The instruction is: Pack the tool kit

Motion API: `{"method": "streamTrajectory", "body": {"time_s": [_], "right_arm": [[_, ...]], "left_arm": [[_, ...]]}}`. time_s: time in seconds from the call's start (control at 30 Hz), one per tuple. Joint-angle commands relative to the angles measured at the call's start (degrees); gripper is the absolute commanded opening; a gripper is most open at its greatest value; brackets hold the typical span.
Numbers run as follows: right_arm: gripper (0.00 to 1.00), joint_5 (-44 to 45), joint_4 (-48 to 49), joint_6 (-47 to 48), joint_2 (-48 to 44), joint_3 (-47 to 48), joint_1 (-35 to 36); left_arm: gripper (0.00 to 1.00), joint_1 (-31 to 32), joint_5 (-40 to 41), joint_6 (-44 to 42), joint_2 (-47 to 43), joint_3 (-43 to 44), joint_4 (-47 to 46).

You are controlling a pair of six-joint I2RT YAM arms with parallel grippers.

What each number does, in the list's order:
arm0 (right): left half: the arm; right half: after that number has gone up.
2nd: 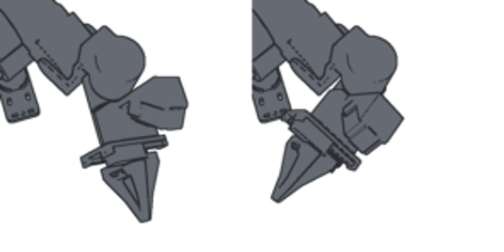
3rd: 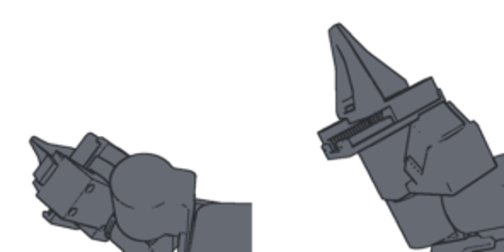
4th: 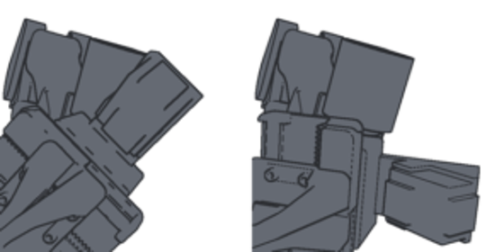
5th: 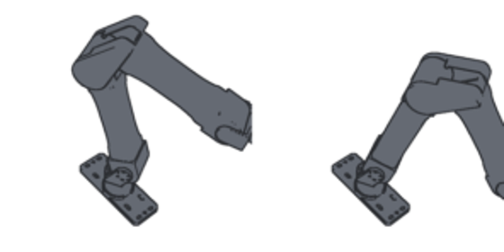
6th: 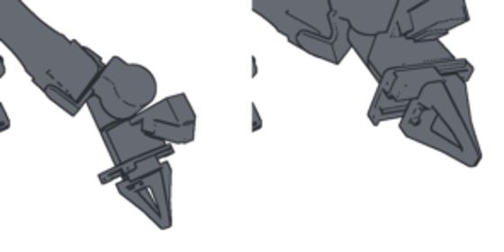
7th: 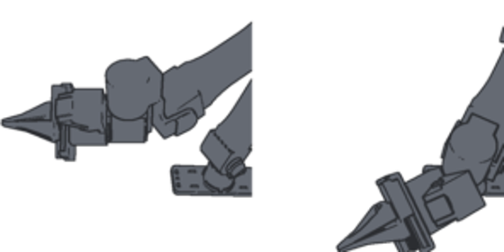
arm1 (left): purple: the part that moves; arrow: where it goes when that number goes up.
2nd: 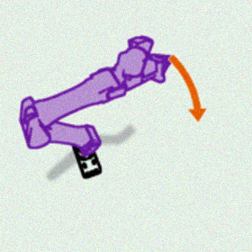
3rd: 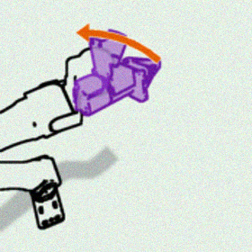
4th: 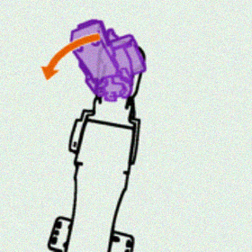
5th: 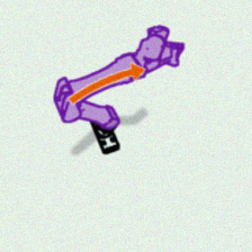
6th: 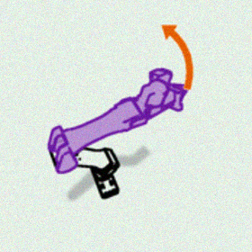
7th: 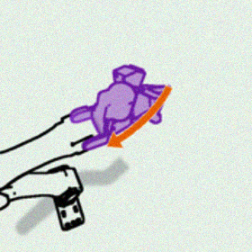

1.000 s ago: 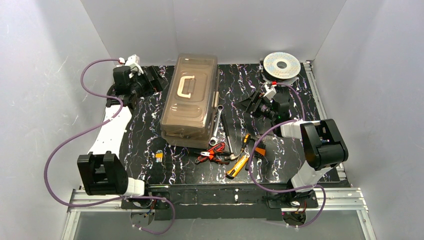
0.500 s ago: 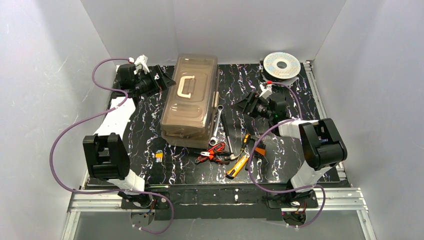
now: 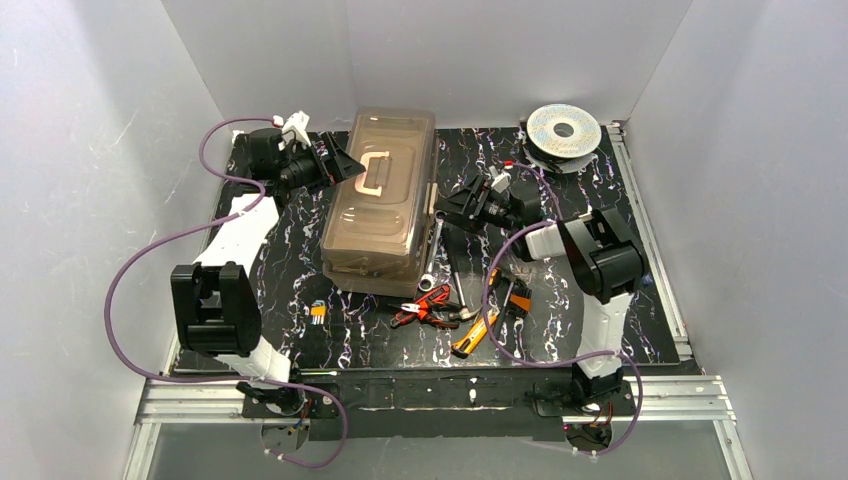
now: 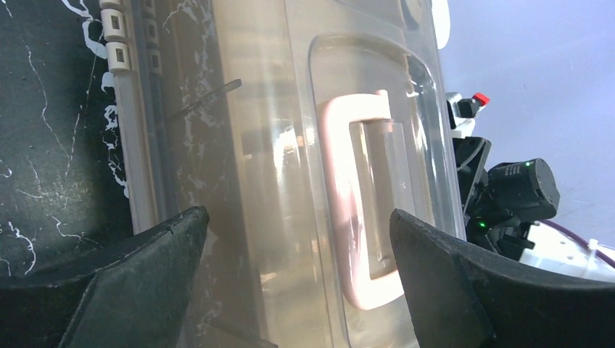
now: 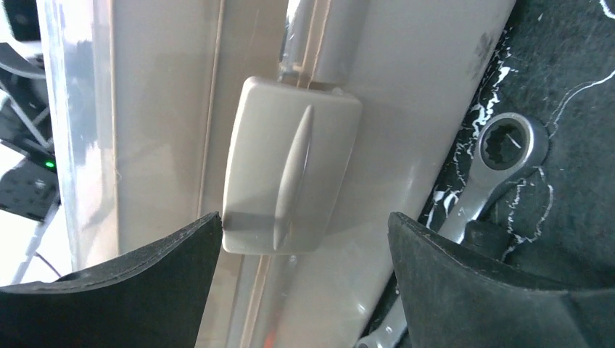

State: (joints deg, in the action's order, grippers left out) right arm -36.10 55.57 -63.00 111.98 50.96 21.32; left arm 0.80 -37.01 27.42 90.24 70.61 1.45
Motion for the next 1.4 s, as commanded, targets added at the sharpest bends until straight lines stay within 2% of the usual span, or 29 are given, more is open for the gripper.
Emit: {"method": "streamTrajectory", "body": {"time_s": [0.0, 0.27, 0.4, 0.5, 0.57, 0.63, 0.67, 0.7, 0.97, 1.1, 1.17, 1.3, 1.37], "right_arm": [[0.92, -1.24, 12.84, -11.29, 4.55, 4.32, 0.19], [0.92, -1.85, 25.32, -22.64, 12.61, 8.89, 0.67], [0.90, -2.80, 26.51, -26.51, 14.74, 11.87, 1.61], [0.86, -3.16, 26.52, -27.87, 14.99, 13.25, 2.50], [0.80, -3.40, 26.45, -28.26, 14.83, 13.65, 3.05], [0.69, -3.73, 25.27, -28.48, 14.38, 13.98, 3.51], [0.60, -3.74, 24.55, -28.38, 13.99, 13.92, 3.60], [0.56, -3.74, 23.79, -27.91, 13.45, 13.76, 3.71], [0.31, -3.57, 4.87, -17.05, 6.55, 12.94, 3.72], [0.14, -3.72, -0.75, -16.19, 5.59, 14.69, 3.72], [0.12, -3.36, -5.52, -13.82, 4.54, 15.91, 3.79], [0.05, 1.27, -22.42, -3.12, 0.08, 17.99, 4.39], [0.04, 2.38, -25.11, -1.07, -1.01, 18.65, 4.52]], "left_arm": [[0.96, 0.56, -0.86, -0.36, 0.77, 1.99, 2.29], [0.95, 0.66, -0.10, 0.17, 4.24, 4.03, 6.83], [0.95, 0.68, 1.96, -1.60, 5.81, 6.49, 12.41], [0.94, 0.75, 1.47, -0.86, 6.26, 6.44, 12.25], [0.93, 0.75, 0.85, -0.70, 6.72, 6.70, 12.52], [0.93, 0.78, 1.38, -1.04, 7.17, 7.28, 13.73], [0.93, 0.82, 1.68, -1.31, 7.30, 7.47, 14.29], [0.92, 0.81, 1.73, -1.51, 7.42, 7.57, 14.61], [0.91, 1.21, 2.10, -1.95, 8.16, 8.24, 15.84], [0.90, 1.32, 2.97, -2.59, 7.50, 8.35, 16.44], [0.91, 1.52, 3.35, -2.95, 7.32, 8.36, 16.77], [0.91, 1.85, 3.64, -3.38, 7.28, 8.63, 17.31], [0.91, 1.97, 3.77, -3.44, 7.34, 8.69, 17.51]]}}
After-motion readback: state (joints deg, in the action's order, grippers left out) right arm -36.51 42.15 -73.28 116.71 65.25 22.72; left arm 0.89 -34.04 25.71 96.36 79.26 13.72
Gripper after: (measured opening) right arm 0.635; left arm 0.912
